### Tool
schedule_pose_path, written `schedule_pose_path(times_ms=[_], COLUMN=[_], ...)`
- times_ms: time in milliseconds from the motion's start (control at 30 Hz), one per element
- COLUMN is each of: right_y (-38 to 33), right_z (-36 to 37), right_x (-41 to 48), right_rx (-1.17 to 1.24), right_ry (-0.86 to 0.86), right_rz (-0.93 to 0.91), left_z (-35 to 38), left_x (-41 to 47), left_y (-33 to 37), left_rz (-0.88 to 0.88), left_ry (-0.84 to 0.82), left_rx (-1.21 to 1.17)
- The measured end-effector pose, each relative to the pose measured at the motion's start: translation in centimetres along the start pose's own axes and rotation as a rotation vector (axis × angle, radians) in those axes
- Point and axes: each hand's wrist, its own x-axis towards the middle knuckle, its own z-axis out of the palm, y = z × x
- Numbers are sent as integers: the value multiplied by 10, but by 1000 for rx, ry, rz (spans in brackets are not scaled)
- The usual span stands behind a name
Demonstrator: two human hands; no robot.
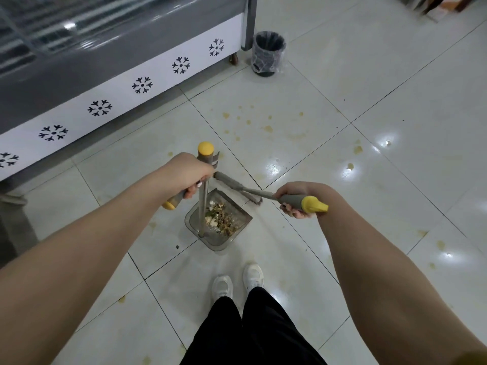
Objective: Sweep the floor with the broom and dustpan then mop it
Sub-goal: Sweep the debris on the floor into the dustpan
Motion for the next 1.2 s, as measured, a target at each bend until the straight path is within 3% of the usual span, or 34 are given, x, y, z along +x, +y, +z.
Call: schedule_pose_path(times_ms=[200,433,667,900,1200], right_y=[-2,-7,11,12,24], right_z=[50,62,22,61,91], right_x=[37,26,2,22,28], right_rx=[21,93,283,135,201], right_ry=[69,-148,-68,23,-106], right_rz=[-158,-9,-30,-84,-61], left_z=[-4,6,4,3,3], left_x=[0,0,0,-2,-3], left_y=[-11,-10,-17,-17,-30], left_rz=[-7,21,20,19,27], left_ry=[8,-2,0,-8,-6], left_rx=[-1,-72,-78,-35,-62])
